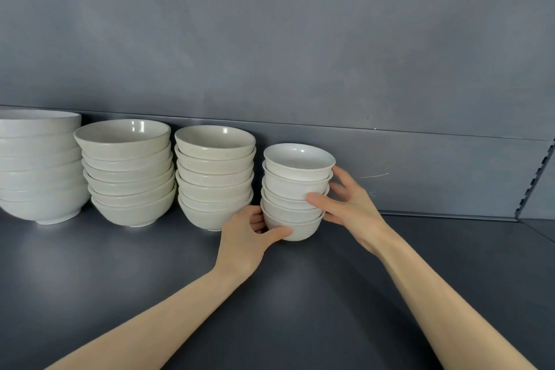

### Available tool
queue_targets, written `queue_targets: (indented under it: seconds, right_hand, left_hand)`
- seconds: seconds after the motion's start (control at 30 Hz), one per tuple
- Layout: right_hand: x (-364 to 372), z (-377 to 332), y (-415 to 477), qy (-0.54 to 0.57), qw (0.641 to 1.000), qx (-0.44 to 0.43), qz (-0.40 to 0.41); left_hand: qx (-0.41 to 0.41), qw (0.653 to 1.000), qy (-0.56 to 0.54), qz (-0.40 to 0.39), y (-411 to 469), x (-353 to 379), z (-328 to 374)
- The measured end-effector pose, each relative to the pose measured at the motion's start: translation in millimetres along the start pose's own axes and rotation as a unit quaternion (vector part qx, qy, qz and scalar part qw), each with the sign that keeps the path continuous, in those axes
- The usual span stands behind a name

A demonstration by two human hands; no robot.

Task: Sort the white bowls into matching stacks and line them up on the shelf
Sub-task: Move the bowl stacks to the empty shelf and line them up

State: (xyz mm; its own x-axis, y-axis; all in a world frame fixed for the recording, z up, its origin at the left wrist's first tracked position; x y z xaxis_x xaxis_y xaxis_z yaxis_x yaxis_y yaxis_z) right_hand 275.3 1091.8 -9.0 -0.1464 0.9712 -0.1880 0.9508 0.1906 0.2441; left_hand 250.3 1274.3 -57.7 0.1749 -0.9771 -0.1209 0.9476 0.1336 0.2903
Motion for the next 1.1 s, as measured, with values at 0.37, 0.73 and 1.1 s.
queue_targets:
  seconds: [0.37, 0.73, 1.1]
  right_hand:
    - [-0.2, 5.6, 3.3, 0.019, 1.000, -0.004, 0.000]
    - [0.7, 7.2, 5.0, 0.013, 1.000, -0.003, 0.015]
    - [2.9, 3.9, 3.8, 0.009, 0.999, -0.017, 0.031]
  left_hand:
    - [0.028, 0.999, 0.009, -0.017, 5.6, 2.9, 4.1]
    - [0.015, 1.000, -0.004, -0.017, 9.7, 0.4, -1.0]
    - [0.003, 0.999, 0.028, -0.029, 8.9, 2.4, -0.4]
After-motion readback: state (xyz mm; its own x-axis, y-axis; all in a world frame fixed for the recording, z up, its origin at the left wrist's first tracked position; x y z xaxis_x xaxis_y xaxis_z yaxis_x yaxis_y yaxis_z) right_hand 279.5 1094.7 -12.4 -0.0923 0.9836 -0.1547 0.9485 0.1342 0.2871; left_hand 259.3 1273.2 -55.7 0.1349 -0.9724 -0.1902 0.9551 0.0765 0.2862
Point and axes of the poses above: each hand's wrist, its own y-axis towards the middle knuckle, its own x-axis out of the palm, z = x × y, the point moved 8 cm from there along y, towards the middle knuckle, and after that the axes turned 3 degrees about -y, right-handed, at the moved point
